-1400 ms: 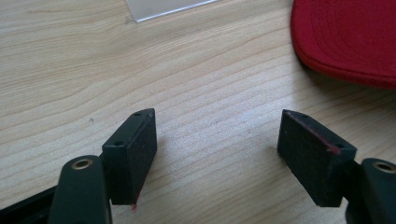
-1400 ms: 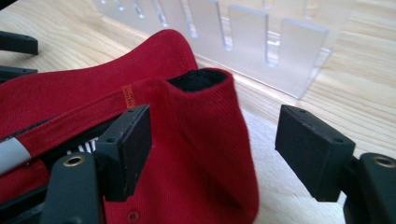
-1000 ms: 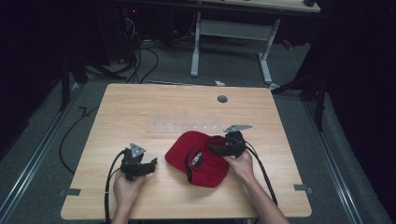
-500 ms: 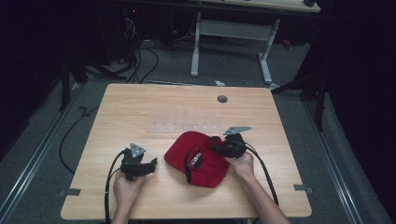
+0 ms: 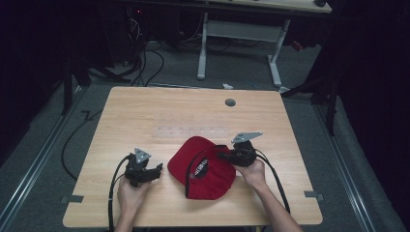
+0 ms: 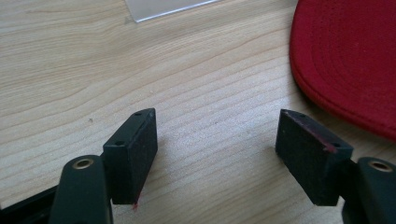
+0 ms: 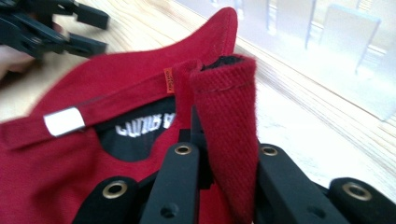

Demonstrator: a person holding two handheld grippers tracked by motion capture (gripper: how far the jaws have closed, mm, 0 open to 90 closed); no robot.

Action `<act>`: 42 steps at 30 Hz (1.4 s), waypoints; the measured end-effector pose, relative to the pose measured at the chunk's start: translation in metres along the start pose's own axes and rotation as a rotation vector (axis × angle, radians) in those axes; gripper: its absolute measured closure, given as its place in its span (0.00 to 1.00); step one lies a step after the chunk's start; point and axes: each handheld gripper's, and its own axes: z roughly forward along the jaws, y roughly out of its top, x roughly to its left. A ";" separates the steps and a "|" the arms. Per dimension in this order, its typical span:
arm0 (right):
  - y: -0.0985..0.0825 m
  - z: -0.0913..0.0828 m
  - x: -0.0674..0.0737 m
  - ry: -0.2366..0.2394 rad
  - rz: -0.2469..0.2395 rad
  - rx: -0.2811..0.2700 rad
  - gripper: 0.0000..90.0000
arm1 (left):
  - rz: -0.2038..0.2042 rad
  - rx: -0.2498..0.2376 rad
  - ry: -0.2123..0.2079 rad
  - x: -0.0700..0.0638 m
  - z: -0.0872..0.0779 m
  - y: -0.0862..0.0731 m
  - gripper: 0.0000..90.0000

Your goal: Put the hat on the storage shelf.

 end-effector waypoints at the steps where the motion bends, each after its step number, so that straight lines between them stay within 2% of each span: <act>1: 0.000 0.000 0.000 0.000 0.000 0.000 0.95 | 0.000 0.000 0.000 0.000 0.000 0.000 0.33; 7: 0.002 -0.012 0.004 0.036 0.038 -0.013 0.95 | 0.003 0.001 -0.001 0.000 0.000 0.000 0.32; 12: 0.005 -0.023 0.003 0.054 0.064 -0.037 0.95 | 0.023 0.014 -0.025 -0.001 -0.002 -0.001 0.31; 18: 0.005 -0.038 0.001 0.051 0.093 -0.061 0.95 | 0.078 0.016 -0.063 -0.009 -0.005 -0.006 0.31; 21: 0.005 -0.049 0.001 0.042 0.102 -0.069 0.95 | 0.098 0.009 -0.104 -0.018 -0.012 -0.006 0.29; 22: 0.005 -0.049 0.001 0.042 0.102 -0.069 0.95 | 0.098 0.009 -0.104 -0.018 -0.012 -0.006 0.29; 23: 0.005 -0.053 0.002 0.039 0.108 -0.072 0.95 | 0.111 0.007 -0.129 -0.024 -0.017 -0.004 0.28; 25: 0.005 -0.056 0.002 0.038 0.111 -0.076 0.95 | 0.122 0.008 -0.137 -0.026 -0.019 -0.004 0.28; 27: 0.005 -0.062 0.002 0.038 0.126 -0.086 0.95 | 0.162 0.007 -0.176 -0.037 -0.026 -0.005 0.27; 28: 0.005 -0.064 0.002 0.038 0.132 -0.088 0.95 | 0.168 0.009 -0.188 -0.040 -0.028 -0.006 0.27; 30: 0.005 -0.065 0.002 0.039 0.136 -0.090 0.95 | 0.174 0.007 -0.197 -0.043 -0.029 -0.007 0.27; 31: 0.005 -0.068 0.001 0.044 0.141 -0.098 0.95 | 0.201 0.015 -0.201 -0.050 -0.031 -0.008 0.27; 32: 0.005 -0.068 0.001 0.044 0.141 -0.098 0.95 | 0.201 0.015 -0.201 -0.050 -0.031 -0.008 0.27; 34: 0.005 -0.071 -0.001 0.053 0.150 -0.113 0.95 | 0.230 0.034 -0.212 -0.059 -0.032 -0.012 0.26; 42: 0.006 -0.075 -0.004 0.057 0.183 -0.106 0.95 | 0.277 0.054 -0.250 -0.078 -0.029 -0.022 0.25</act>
